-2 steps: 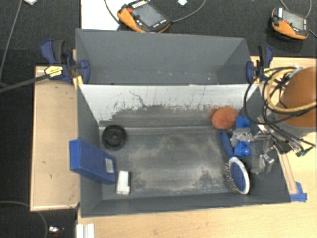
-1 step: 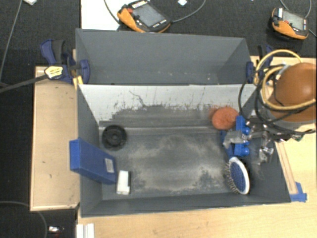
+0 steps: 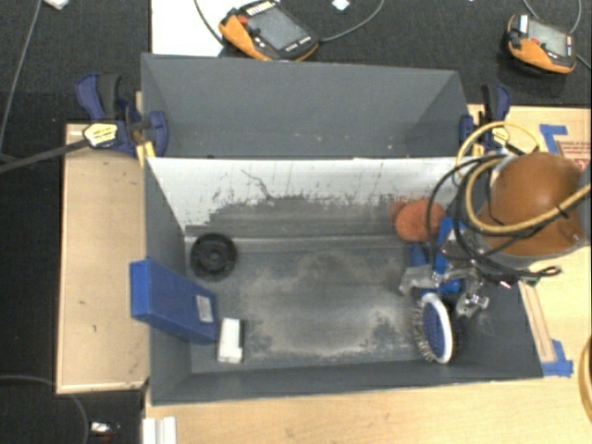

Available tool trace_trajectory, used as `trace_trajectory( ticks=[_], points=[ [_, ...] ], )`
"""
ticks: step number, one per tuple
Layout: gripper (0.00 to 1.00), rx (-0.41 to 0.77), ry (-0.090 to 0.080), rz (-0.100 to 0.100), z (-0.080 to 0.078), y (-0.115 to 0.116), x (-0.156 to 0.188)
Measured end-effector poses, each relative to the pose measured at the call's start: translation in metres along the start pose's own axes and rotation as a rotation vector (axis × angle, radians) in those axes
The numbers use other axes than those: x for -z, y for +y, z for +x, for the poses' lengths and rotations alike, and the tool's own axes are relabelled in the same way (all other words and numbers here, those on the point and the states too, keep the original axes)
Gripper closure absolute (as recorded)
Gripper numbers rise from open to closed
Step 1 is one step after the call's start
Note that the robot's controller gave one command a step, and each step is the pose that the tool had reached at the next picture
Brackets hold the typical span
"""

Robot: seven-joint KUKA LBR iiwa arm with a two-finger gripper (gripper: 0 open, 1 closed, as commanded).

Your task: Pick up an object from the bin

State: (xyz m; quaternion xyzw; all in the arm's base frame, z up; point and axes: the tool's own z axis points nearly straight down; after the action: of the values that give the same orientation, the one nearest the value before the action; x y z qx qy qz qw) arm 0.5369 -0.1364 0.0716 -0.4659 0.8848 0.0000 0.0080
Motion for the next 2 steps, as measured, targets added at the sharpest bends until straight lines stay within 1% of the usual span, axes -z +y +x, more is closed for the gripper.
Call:
trace_trajectory(
  ticks=[1,2],
  points=[
    [1.00,0.667,-0.002,-0.006,-0.0258,-0.0300,-0.0017],
    [1.00,0.666,-0.002,-0.006,-0.0257,-0.0301,-0.0016]
  ],
)
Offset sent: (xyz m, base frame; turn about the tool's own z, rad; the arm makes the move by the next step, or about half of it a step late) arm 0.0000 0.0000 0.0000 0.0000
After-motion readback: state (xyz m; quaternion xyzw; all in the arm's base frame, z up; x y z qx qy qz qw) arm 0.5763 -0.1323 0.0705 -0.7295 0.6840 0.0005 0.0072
